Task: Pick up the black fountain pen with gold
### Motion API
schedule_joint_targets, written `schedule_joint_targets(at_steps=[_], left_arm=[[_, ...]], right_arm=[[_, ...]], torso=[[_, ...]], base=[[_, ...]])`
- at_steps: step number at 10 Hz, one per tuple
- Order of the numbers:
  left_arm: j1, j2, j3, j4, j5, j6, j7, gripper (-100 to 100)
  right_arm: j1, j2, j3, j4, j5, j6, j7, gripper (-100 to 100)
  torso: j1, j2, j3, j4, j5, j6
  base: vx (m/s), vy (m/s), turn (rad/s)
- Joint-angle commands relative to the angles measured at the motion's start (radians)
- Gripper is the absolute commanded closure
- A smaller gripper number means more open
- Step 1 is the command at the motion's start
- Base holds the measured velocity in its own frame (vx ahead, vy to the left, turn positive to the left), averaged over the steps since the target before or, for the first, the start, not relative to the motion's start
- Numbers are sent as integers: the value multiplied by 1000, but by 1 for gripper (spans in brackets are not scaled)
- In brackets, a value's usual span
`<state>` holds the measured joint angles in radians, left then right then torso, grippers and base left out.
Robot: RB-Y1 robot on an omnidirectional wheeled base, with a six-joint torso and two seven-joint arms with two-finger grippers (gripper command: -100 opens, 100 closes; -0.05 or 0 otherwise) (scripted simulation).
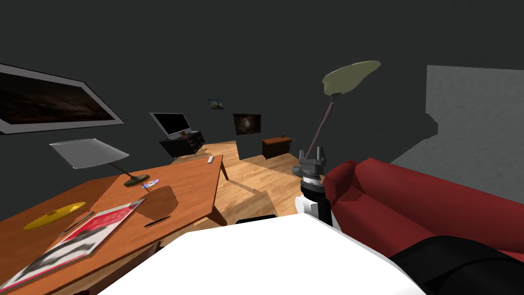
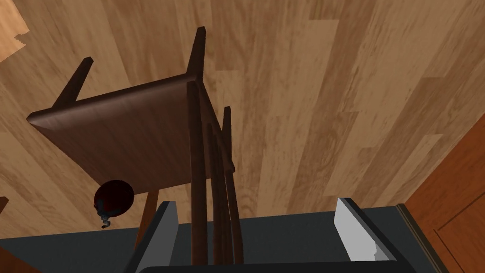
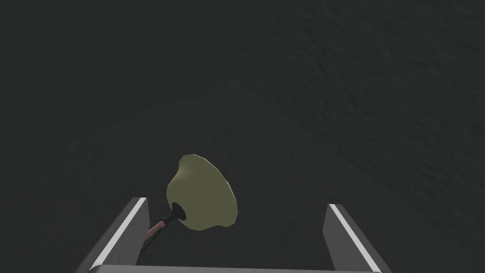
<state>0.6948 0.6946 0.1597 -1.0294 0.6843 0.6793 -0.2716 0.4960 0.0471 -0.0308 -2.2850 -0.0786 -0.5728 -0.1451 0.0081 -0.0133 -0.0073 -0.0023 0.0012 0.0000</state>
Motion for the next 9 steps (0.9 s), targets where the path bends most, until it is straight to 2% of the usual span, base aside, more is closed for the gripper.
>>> schedule_joint_targets(at_steps=[1, 5, 9], left_arm=[[-28, 20, 9, 48, 43, 31, -6, -100], [-103, 57, 23, 131, 140, 70, -27, -100], [-170, 66, 30, 150, 188, 75, -37, -100]], right_arm=[[0, 0, 0, 0, 0, 0, 0, 0], [0, 0, 0, 0, 0, 0, 0, 0], [0, 0, 0, 0, 0, 0, 0, 0]], torso=[[0, 0, 0, 0, 0, 0], [3, -6, -4, -2, 1, 0], [3, -6, -4, -2, 1, 0]], base=[[268, 128, -207], [287, 150, -169], [265, 157, -149]])
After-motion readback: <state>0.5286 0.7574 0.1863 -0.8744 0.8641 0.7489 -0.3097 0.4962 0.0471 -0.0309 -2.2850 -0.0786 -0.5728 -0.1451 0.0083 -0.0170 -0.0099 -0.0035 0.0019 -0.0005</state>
